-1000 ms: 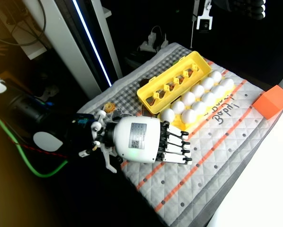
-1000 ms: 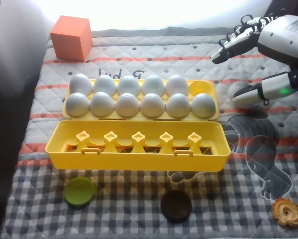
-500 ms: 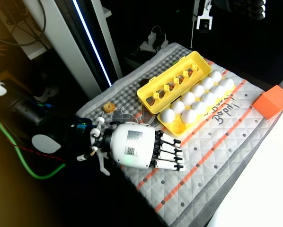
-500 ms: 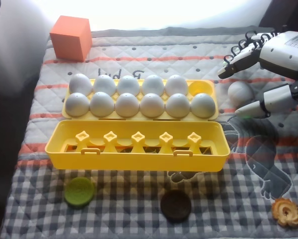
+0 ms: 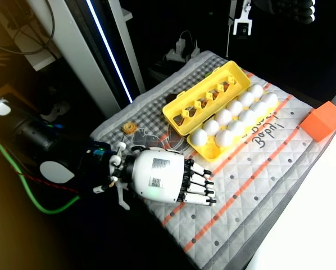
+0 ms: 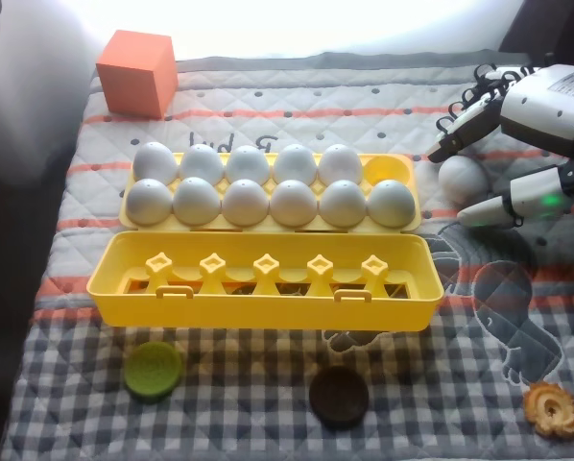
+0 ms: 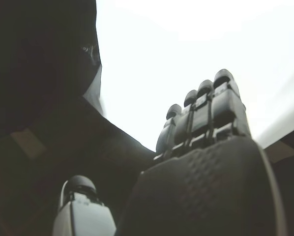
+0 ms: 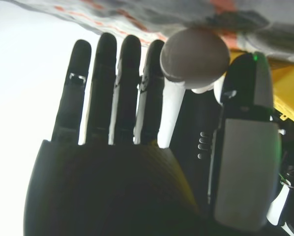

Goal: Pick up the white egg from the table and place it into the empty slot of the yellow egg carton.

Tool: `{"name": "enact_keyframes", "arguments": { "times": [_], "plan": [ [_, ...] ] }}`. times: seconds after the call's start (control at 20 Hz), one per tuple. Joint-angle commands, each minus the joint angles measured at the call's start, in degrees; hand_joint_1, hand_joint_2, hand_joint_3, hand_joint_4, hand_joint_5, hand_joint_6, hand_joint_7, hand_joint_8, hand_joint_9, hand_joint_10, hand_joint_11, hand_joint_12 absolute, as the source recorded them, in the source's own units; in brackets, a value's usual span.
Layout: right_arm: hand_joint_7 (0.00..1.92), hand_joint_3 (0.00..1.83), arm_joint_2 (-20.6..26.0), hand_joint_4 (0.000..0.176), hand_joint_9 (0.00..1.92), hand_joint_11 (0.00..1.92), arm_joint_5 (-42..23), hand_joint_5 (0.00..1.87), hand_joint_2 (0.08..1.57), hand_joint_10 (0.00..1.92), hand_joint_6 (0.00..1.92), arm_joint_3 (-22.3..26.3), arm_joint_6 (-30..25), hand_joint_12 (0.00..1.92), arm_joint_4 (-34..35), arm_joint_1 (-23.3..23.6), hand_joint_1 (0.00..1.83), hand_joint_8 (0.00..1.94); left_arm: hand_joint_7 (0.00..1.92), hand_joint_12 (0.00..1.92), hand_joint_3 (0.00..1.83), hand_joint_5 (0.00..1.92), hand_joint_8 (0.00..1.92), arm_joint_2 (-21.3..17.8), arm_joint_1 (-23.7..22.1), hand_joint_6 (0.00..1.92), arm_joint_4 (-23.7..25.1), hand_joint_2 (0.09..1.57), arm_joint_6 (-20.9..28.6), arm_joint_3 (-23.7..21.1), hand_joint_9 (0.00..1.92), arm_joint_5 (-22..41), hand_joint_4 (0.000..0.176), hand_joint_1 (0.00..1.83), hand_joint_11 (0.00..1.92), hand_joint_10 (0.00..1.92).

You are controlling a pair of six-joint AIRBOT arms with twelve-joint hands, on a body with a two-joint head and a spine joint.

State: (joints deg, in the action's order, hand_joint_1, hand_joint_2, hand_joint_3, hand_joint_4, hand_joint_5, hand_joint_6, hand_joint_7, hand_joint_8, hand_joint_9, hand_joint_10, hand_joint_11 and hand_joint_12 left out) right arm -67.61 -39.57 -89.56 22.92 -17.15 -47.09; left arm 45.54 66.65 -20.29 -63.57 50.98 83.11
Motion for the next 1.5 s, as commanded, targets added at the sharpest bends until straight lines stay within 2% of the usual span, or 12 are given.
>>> {"name": "enact_keyframes", "arguments": {
  "times": [0.0,0.05,0.1,0.15,0.5,0.6,0.65,0.75,1.1,1.2,1.35,1.45],
  "plan": [
    [0.84,0.00,-0.1,0.000,0.71,0.22,-5.7,0.95,1.01,0.00,0.00,-0.3,-0.2,0.76,2.0,0.4,0.91,0.00,0.00,0.00,0.01,0.00,0.00,-0.3,-0.4,0.00,0.3,0.70,0.4,0.0,0.00,6.9,0.066,0.00,0.00,0.00],
    [0.87,0.00,-0.1,0.000,0.75,0.27,-5.7,0.97,1.01,0.01,0.00,-0.3,-0.2,0.79,2.0,0.4,0.94,0.01,0.00,0.00,0.00,0.00,0.00,-0.3,-0.4,0.00,0.3,0.69,0.4,0.0,0.00,6.9,0.064,0.00,0.00,0.00],
    [0.90,0.00,-0.1,0.129,0.77,0.27,-5.7,1.06,1.08,0.01,0.64,-0.3,-0.2,0.78,2.0,0.4,1.03,0.02,0.00,0.00,0.00,0.00,0.00,-0.3,-0.4,0.00,0.3,0.68,0.4,0.0,0.00,6.9,0.066,0.00,0.00,0.00],
    [0.93,0.00,-0.1,0.167,0.80,0.31,-5.7,1.03,1.08,0.01,0.85,-0.3,-0.2,0.81,1.9,0.4,1.03,0.01,0.00,0.00,0.00,0.00,0.00,-0.3,-0.4,0.00,0.3,0.69,0.4,0.0,0.00,6.9,0.066,0.00,0.00,0.00],
    [1.03,0.00,0.6,0.176,0.89,0.34,-6.4,1.02,1.09,0.00,0.91,0.4,-0.2,0.82,1.4,1.2,1.03,0.00,0.00,0.00,0.00,0.00,0.00,-0.3,-0.4,0.00,0.3,0.70,0.4,0.0,0.00,6.9,0.054,0.00,0.00,0.00],
    [1.04,0.00,0.7,0.096,0.90,0.34,-6.8,1.05,1.08,0.00,0.86,0.5,-0.2,0.93,1.2,1.8,1.07,0.00,0.00,0.00,0.00,0.00,0.00,-0.2,-0.4,0.00,0.3,0.69,0.4,0.0,0.00,6.9,0.063,0.00,0.00,0.00],
    [1.00,0.00,0.8,0.159,0.86,0.30,-7.0,1.04,1.08,0.00,0.87,0.6,-0.2,0.94,1.1,2.1,1.04,0.00,0.00,0.00,0.00,0.00,0.00,-0.2,-0.4,0.00,0.3,0.69,0.4,0.0,0.00,6.9,0.066,0.00,0.00,0.00],
    [1.00,0.00,0.9,0.054,0.89,0.31,-7.5,1.06,1.07,0.01,0.84,0.8,-0.2,1.06,1.1,2.7,1.08,0.00,0.00,0.00,0.00,0.00,0.00,-0.2,-0.4,0.00,0.3,0.69,0.4,0.0,0.00,6.9,0.073,0.00,0.00,0.00],
    [1.08,0.00,0.8,0.000,0.93,0.25,-9.0,1.13,1.05,0.00,0.72,0.9,-0.1,1.11,0.9,4.6,1.12,0.00,0.00,0.00,0.00,0.00,0.00,-0.2,-0.4,0.00,0.3,0.68,0.4,0.0,0.00,6.9,0.077,0.00,0.00,0.00],
    [1.10,0.00,0.5,0.010,0.99,0.41,-9.5,1.13,1.05,0.01,0.73,0.8,-0.1,0.98,0.9,5.3,1.12,0.00,0.00,0.00,0.00,0.00,0.00,-0.2,-0.4,0.00,0.3,0.68,0.4,0.0,0.00,6.9,0.080,0.00,0.00,0.00],
    [1.02,0.00,-0.3,0.161,0.90,0.33,-9.9,1.04,1.08,0.00,0.87,0.8,0.1,0.96,0.1,6.6,1.04,0.00,0.00,0.00,0.00,0.00,0.00,-0.2,-0.4,0.00,0.3,0.68,0.4,0.1,0.00,6.9,0.091,0.00,0.00,0.00],
    [0.94,0.00,-0.9,0.123,0.79,0.22,-9.9,1.03,1.08,0.00,0.88,0.7,0.2,0.94,-0.2,7.2,1.06,0.00,0.00,0.00,0.00,0.00,0.00,-0.2,-0.4,0.00,0.3,0.67,0.4,0.1,0.00,6.8,0.097,0.00,0.00,0.00]
  ]
}}
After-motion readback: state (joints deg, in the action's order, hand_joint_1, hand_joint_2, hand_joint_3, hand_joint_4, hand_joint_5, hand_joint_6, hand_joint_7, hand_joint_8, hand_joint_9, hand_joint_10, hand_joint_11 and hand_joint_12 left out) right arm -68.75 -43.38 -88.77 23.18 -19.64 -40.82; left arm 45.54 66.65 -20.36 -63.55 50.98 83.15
